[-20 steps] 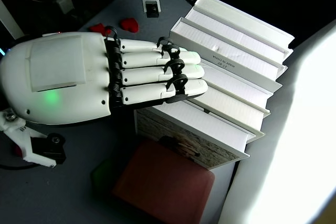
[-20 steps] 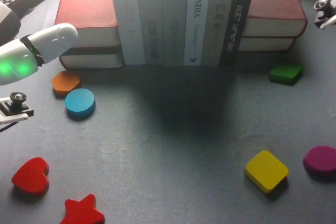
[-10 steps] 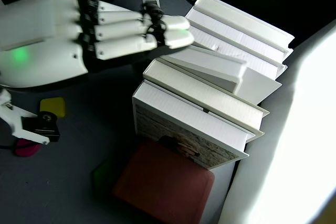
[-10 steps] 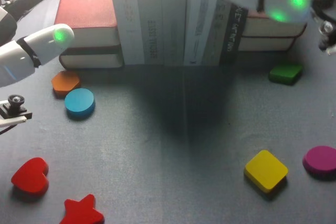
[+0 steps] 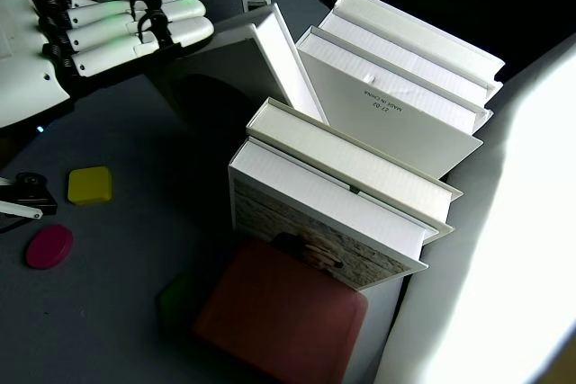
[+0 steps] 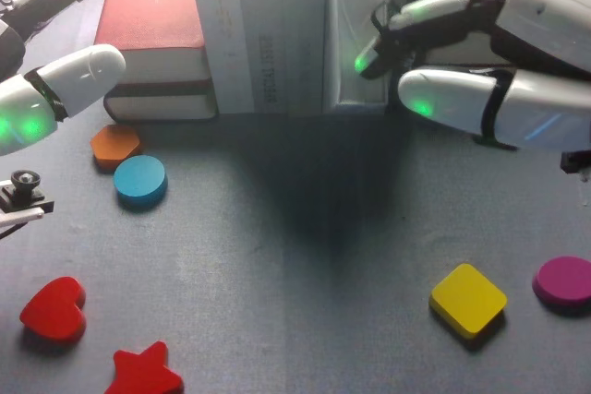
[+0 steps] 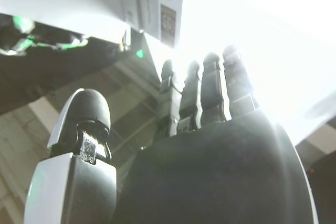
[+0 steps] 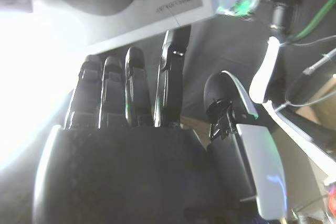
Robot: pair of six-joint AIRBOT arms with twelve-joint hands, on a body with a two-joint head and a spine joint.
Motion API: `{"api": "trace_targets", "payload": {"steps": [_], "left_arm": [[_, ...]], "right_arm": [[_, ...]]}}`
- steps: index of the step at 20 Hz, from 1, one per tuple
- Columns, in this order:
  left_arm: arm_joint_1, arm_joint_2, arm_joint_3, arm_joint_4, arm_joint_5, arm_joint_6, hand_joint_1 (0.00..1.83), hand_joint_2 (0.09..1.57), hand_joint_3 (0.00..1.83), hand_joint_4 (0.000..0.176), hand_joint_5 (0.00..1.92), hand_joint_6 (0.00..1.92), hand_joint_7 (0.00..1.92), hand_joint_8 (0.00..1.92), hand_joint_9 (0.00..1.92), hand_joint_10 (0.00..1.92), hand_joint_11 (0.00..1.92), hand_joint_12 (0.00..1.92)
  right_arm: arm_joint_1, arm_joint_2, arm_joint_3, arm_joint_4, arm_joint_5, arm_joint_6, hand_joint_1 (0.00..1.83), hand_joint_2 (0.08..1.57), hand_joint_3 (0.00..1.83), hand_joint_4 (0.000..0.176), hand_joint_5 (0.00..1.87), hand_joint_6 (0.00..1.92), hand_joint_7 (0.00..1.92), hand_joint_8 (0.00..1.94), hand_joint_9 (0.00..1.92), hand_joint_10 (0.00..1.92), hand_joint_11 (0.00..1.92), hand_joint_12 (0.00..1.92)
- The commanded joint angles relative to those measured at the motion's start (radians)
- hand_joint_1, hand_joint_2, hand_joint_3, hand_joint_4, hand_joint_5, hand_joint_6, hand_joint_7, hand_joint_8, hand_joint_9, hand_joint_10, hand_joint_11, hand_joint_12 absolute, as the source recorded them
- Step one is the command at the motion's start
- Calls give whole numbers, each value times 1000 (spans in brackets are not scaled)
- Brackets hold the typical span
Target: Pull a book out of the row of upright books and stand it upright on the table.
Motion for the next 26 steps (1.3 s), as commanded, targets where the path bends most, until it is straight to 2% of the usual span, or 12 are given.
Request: {"api": "trace_targets", "payload": {"steps": [1,4,6,8,10,11,15,18,20,21,23,26], "left_arm": [[-4,6,-2,-22,-129,-7,354,1376,0,0,216,6,72,7,0,0,0,0],[-4,5,0,-22,-128,-6,360,1375,0,0,214,3,72,6,0,0,0,0],[-5,4,0,-22,-124,-6,358,1372,0,0,207,0,65,2,0,0,0,0],[-4,2,2,-22,-121,-6,339,1372,0,13,201,0,53,1,0,0,0,0],[-3,2,2,-27,-121,-6,355,1367,0,37,216,5,58,2,0,0,0,0],[-1,2,2,-29,-122,-6,372,1364,0,38,229,8,66,4,0,0,0,0],[15,0,4,-51,-128,-6,318,1366,1,66,215,2,54,2,0,0,0,0],[28,-2,3,-66,-133,-6,290,1371,3,71,203,0,44,0,0,0,0,0],[33,-2,4,-71,-133,-6,335,1368,0,57,212,3,50,2,0,0,0,0],[34,-2,4,-73,-132,-6,322,1367,0,69,195,0,33,0,0,0,0,0],[34,-2,4,-73,-130,-6,294,1365,0,69,165,0,12,0,0,0,0,0],[34,-8,5,-73,-127,-6,361,1367,0,63,209,15,58,13,0,0,0,0]], "right_arm": [[4,0,-1,22,87,7,11,1412,0,0,747,459,246,3,0,0,0,0],[34,11,6,13,87,8,10,1412,3,0,220,65,86,0,0,0,0,0],[60,34,6,-10,81,17,399,1398,0,22,12,6,2,0,0,0,0,0],[92,54,6,-59,46,33,719,1263,0,160,0,0,0,0,0,0,0,0],[141,62,6,-121,-2,46,814,1200,0,175,0,0,0,0,0,0,0,0],[175,62,6,-162,-31,56,872,1184,0,176,0,0,0,0,0,0,0,0],[369,61,-6,-457,-241,145,917,1151,0,112,0,0,0,0,0,0,11,15],[500,60,-32,-767,-376,277,894,1154,0,110,0,0,0,0,0,0,9,30],[569,60,-53,-1019,-446,410,943,1125,0,113,0,0,0,0,0,0,0,691],[607,60,-66,-1168,-476,489,956,1055,0,76,0,0,0,0,0,0,0,137],[664,51,-80,-1386,-492,622,1096,1004,0,0,0,0,0,0,0,0,47,29],[708,37,-102,-1612,-501,744,1240,886,68,14,0,0,0,0,0,0,0,20]]}}
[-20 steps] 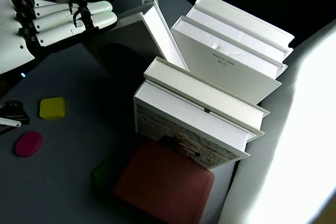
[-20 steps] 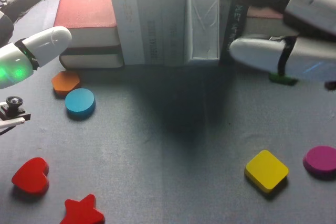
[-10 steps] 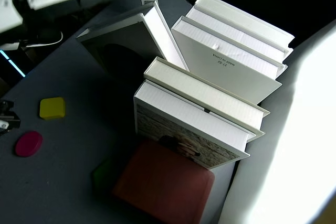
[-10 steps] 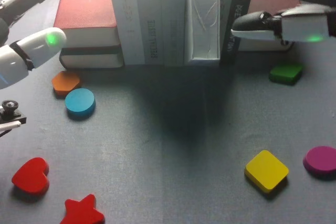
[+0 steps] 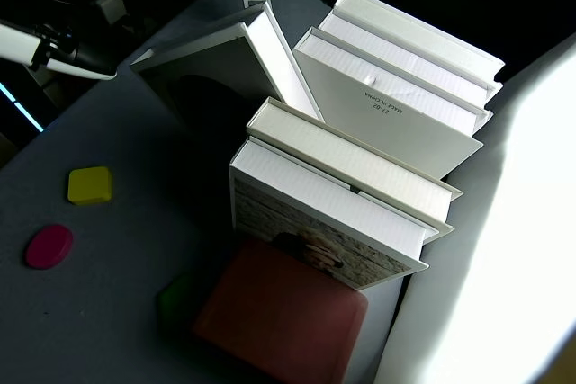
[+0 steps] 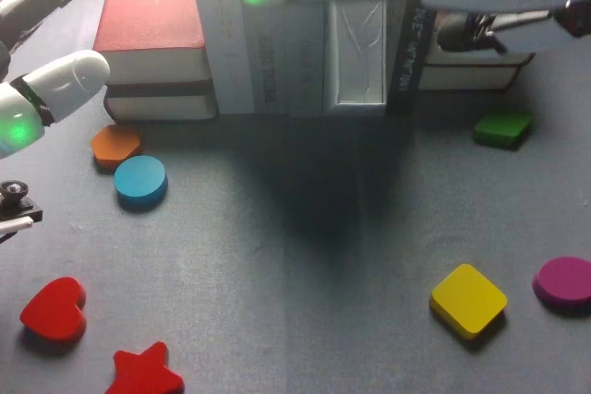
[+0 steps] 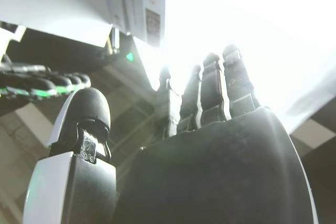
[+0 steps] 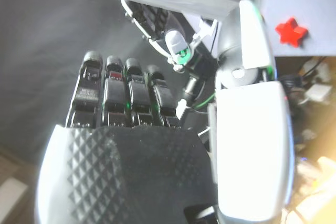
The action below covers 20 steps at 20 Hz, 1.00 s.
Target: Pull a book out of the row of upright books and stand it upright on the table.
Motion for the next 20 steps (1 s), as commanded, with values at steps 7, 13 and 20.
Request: {"api": "trace_targets", "payload": {"steps": [7,13,20], "left_arm": [[-2,-6,3,-26,-120,-8,309,1373,0,50,200,9,56,7,0,0,1,0],[1,-7,3,-30,-124,-8,235,1351,0,56,201,3,62,2,0,0,0,0],[12,-9,3,-47,-134,-8,233,1363,4,42,206,4,55,6,0,0,0,0]], "right_arm": [[-26,-103,44,-149,-69,119,1191,990,7,41,215,12,40,10,131,10,0,1095],[-54,-151,55,-215,-54,165,1229,1164,15,0,902,936,883,1414,707,1517,476,1801],[-17,-98,9,-145,48,129,1181,1267,40,0,657,1279,744,1692,709,1912,499,1921]]}}
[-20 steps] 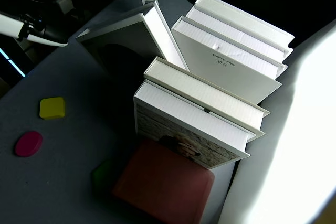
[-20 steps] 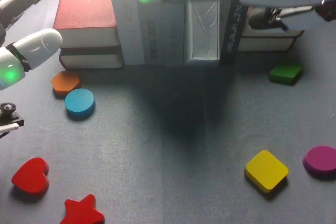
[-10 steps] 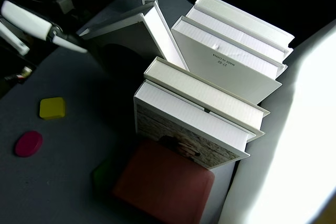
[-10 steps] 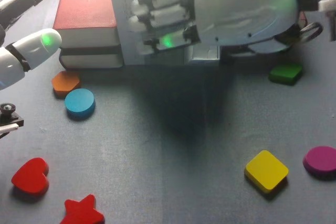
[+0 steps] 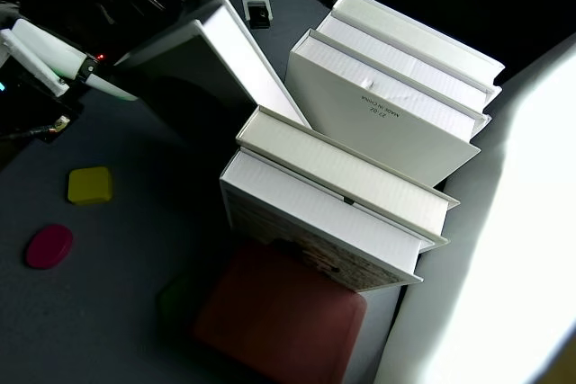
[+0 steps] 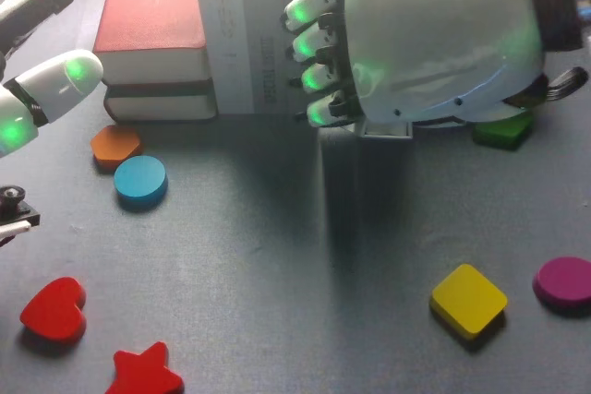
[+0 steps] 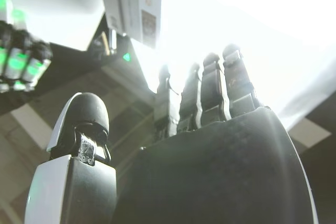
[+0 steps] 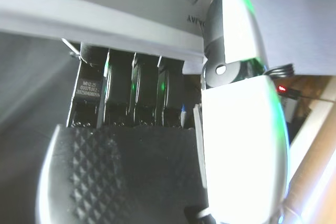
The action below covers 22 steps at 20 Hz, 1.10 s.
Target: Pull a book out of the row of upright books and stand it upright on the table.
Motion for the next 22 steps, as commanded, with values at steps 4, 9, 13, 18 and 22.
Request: {"api": "trace_targets", "payload": {"steps": [4,9,13,18,22], "left_arm": [[-4,-5,4,-16,-128,-8,253,1357,0,72,194,0,46,0,0,0,0,0],[-1,-6,4,-20,-130,-8,293,1355,0,75,195,2,39,1,0,0,0,0],[0,-6,4,-21,-131,-8,310,1354,0,75,201,4,46,3,0,0,0,0],[0,-9,8,-22,-130,-8,336,1355,0,72,207,4,36,0,0,0,0,0],[-2,-12,10,-24,-129,-8,315,1362,2,65,193,1,29,2,0,0,0,0]], "right_arm": [[45,42,-30,148,3,-66,1166,1313,15,0,674,1235,587,1840,449,1892,182,1921],[74,88,-54,218,101,-76,1155,1342,3,0,665,1242,521,1929,406,1921,166,1921],[98,114,-65,264,191,-77,1155,1343,2,0,665,1242,521,1930,406,1921,166,1921],[122,139,-67,299,279,-41,1154,1343,1,0,664,1243,521,1930,406,1921,166,1921],[120,130,-56,283,255,-18,1155,1343,1,0,664,1243,521,1930,406,1921,166,1921]]}}
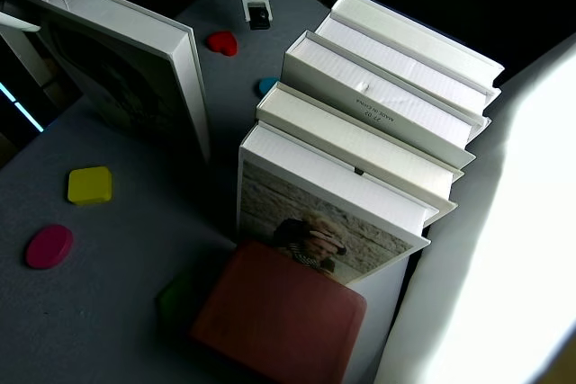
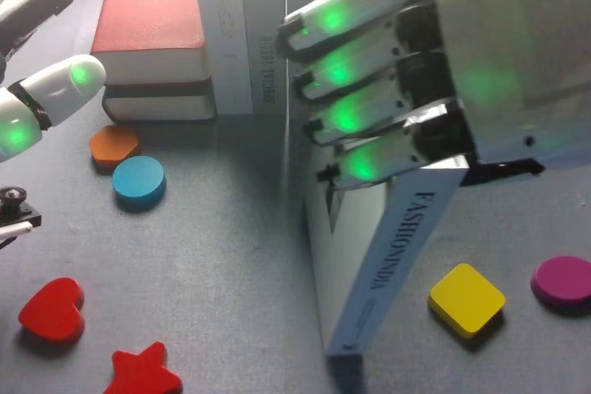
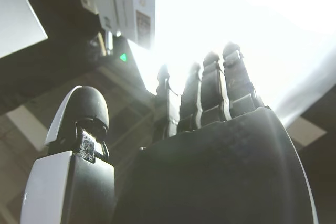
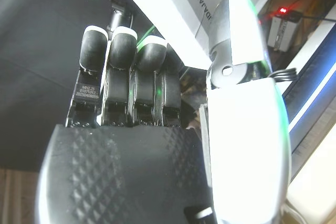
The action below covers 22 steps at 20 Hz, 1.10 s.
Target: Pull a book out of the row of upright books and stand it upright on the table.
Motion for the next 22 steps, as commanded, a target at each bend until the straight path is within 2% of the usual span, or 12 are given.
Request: {"api": "trace_targets", "payload": {"steps": [1,3,4,7,8,9,10,11,12,15,17,22], "left_arm": [[-6,-5,5,-16,-125,-8,294,1371,5,53,187,1,24,1,0,0,0,0],[-5,-6,6,-19,-126,-9,292,1371,4,69,193,4,24,2,0,0,0,0],[-5,-7,7,-20,-126,-9,290,1371,4,63,194,4,26,3,0,0,0,0],[-6,-9,10,-21,-127,-10,305,1366,1,59,213,10,40,5,0,0,0,0],[-6,-10,11,-23,-127,-10,299,1377,4,51,215,9,57,9,0,0,0,0],[-6,-11,12,-24,-127,-10,276,1383,0,40,232,9,104,10,11,4,0,177],[-6,-11,12,-25,-128,-10,263,1385,0,46,235,6,108,4,3,1,0,294],[-6,-11,13,-26,-132,-10,314,1373,0,74,204,3,68,1,0,0,0,159],[-6,-12,14,-28,-134,-10,279,1388,2,57,187,2,37,0,0,0,0,40],[-6,-16,19,-34,-140,-10,263,1390,1,46,184,3,12,2,0,0,0,0],[-5,-21,25,-39,-146,-11,253,1374,0,56,191,5,36,9,0,0,0,0],[-5,-34,44,-54,-160,-20,288,1372,0,59,210,9,37,4,0,0,0,0]], "right_arm": [[-3,-15,12,68,-56,6,1155,1343,1,0,664,1243,521,1930,406,1921,166,1921],[-43,-65,58,70,-73,41,1155,1343,0,0,664,1243,521,1930,406,1921,166,1921],[-62,-90,87,81,-75,65,1154,1344,0,0,664,1243,521,1930,406,1921,166,1921],[-100,-148,175,137,-67,142,1155,1343,0,0,664,1243,521,1930,406,1921,166,1921],[-113,-165,211,185,-53,158,1154,1344,0,0,664,1243,521,1930,406,1921,166,1921],[-123,-174,236,229,-42,161,1155,1343,0,0,664,1243,521,1930,406,1921,166,1921],[-130,-178,253,263,-38,161,1155,1343,0,0,664,1243,521,1930,406,1921,166,1921],[-136,-183,274,301,-34,161,1155,1343,0,0,664,1243,521,1930,406,1921,166,1921],[-143,-187,291,334,-33,161,1154,1344,0,0,664,1243,521,1930,406,1921,166,1921],[-188,-209,364,450,-22,161,1155,1344,0,0,664,1243,521,1930,406,1921,166,1921],[-232,-220,414,555,-3,160,1155,1344,0,0,664,1243,521,1930,406,1921,166,1921],[-330,-249,485,740,43,157,1155,1344,0,0,664,1243,521,1930,406,1921,166,1921]]}}
